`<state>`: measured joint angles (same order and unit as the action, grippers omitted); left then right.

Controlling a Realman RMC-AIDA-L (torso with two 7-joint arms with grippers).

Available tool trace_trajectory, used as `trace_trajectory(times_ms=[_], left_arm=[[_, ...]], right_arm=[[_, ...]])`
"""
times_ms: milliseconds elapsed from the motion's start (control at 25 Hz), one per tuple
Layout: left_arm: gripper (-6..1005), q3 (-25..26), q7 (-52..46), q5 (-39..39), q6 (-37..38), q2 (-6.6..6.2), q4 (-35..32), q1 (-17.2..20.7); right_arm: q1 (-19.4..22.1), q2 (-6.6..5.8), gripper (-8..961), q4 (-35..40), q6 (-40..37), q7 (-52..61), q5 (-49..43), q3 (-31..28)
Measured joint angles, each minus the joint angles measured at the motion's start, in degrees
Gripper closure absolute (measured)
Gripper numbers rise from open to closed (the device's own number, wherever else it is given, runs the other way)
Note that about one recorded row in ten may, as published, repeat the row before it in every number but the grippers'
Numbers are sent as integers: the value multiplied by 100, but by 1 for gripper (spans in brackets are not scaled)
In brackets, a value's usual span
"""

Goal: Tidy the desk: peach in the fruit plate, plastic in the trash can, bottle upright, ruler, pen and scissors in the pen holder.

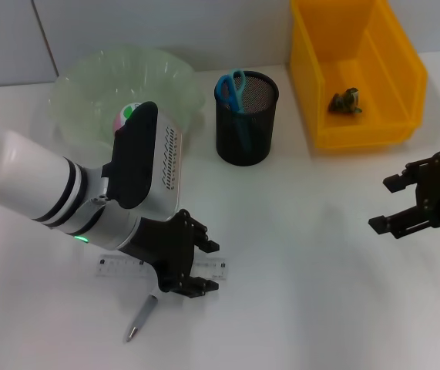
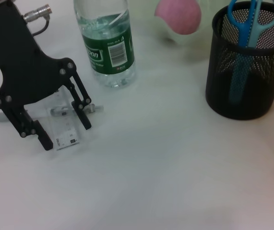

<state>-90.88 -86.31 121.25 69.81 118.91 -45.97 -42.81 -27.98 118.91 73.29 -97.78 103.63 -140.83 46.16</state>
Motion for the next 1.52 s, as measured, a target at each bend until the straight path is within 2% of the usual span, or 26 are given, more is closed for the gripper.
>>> trace_trajectory(times_ms=[80,440,840,1000,1280,1520], left_arm=[[435,0,0,11,-2,0,0,0],[428,-10,0,66,0,0,1,-4],[497,-9,-45,161,-3,1,70,-116],[621,-22,-32,192,26,7,76,-122],[622,-89,-63,190,68,9,56,-125],[622,-47,-325,123,143,7,-407,19]], right_arm=[[-2,0,137,-15,34,9,-19,56],[-32,0,137,-37,168,131,-137,239],[-71,0,137,-35,233,132,-110,239],[-72,0,137,-34,242,132,-110,241],[-57,0,137,-34,246,132,-101,242],[-64,2,137,-33,324,140,-72,171]])
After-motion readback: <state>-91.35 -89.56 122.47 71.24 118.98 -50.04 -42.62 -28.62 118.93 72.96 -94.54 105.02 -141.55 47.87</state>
